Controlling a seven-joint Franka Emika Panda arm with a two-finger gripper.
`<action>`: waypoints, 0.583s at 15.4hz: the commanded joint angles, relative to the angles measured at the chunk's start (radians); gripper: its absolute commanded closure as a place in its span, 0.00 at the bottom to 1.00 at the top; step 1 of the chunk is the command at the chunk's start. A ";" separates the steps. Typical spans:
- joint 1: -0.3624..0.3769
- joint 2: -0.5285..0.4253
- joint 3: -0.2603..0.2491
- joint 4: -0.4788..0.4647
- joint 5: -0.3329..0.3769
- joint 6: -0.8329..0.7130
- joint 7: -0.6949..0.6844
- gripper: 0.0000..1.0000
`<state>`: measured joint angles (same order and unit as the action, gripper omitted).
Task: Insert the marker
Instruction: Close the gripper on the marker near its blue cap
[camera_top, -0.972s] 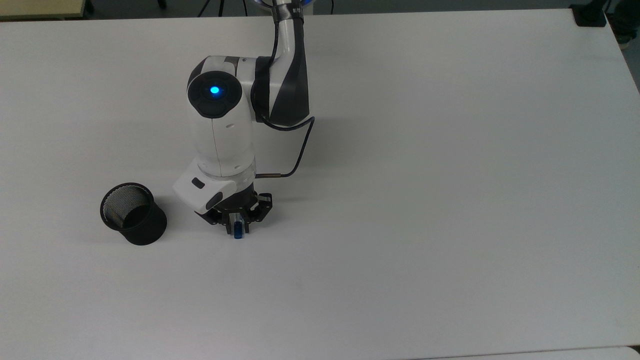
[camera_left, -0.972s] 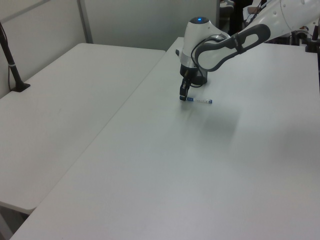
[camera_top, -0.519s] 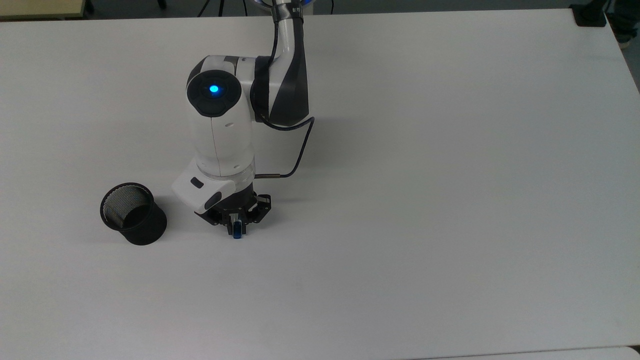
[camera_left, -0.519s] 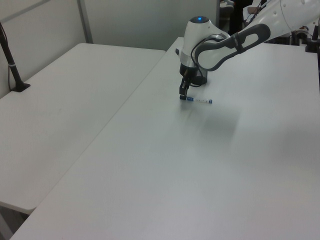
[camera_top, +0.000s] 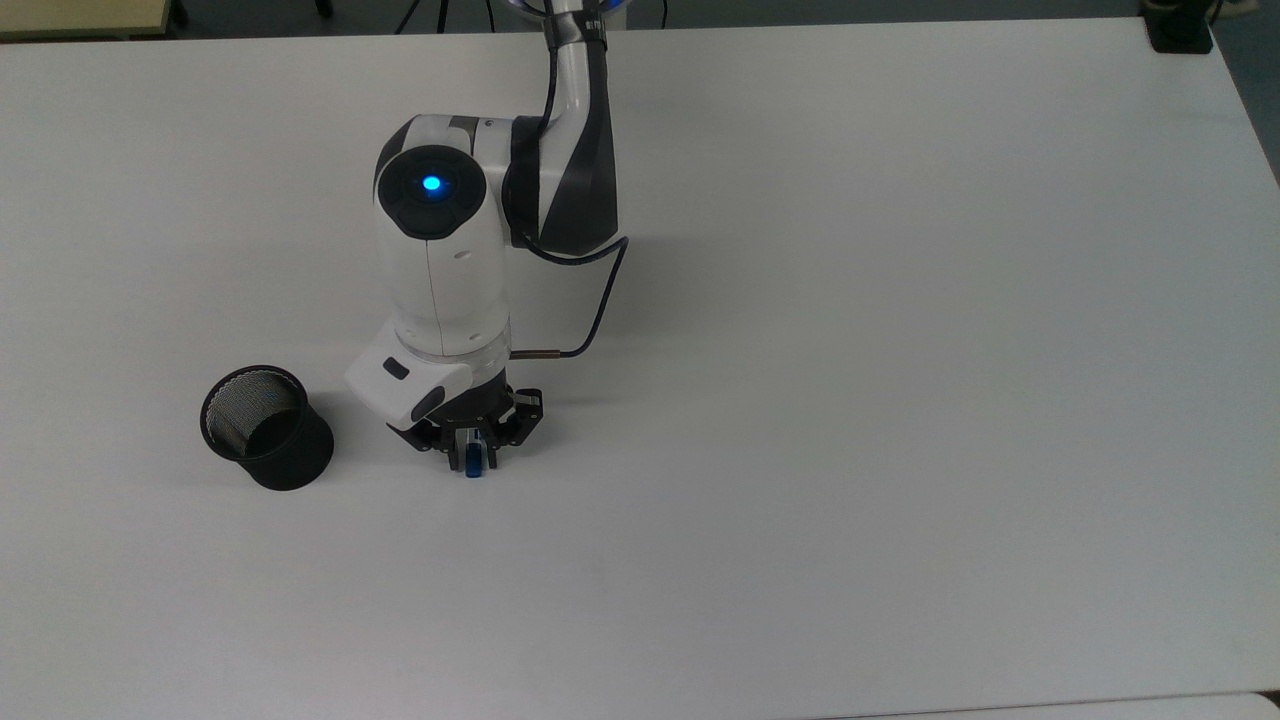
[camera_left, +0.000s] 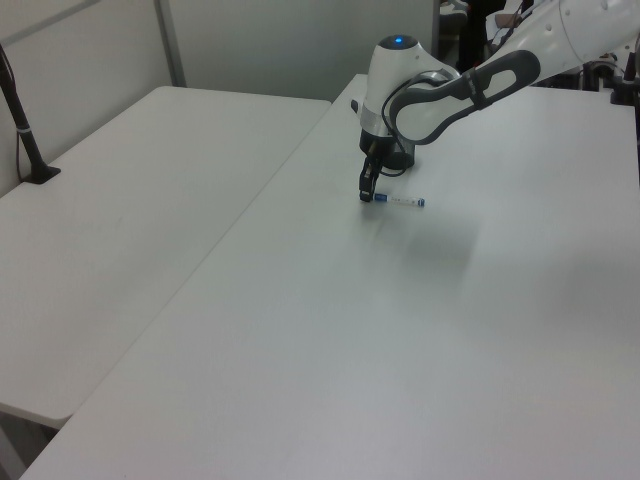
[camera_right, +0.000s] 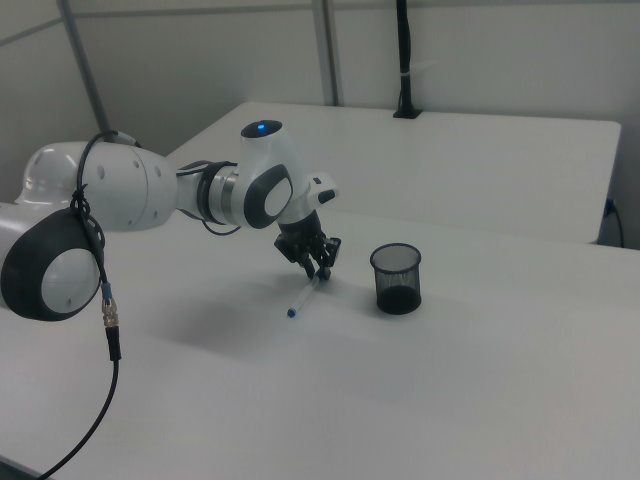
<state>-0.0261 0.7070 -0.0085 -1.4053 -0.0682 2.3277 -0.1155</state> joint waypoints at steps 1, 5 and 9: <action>0.008 0.011 -0.010 0.005 -0.022 0.022 0.020 0.69; 0.009 0.020 -0.010 0.006 -0.024 0.031 0.027 0.80; 0.009 0.020 -0.010 0.008 -0.024 0.044 0.028 0.84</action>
<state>-0.0257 0.7118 -0.0093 -1.4029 -0.0714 2.3378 -0.1118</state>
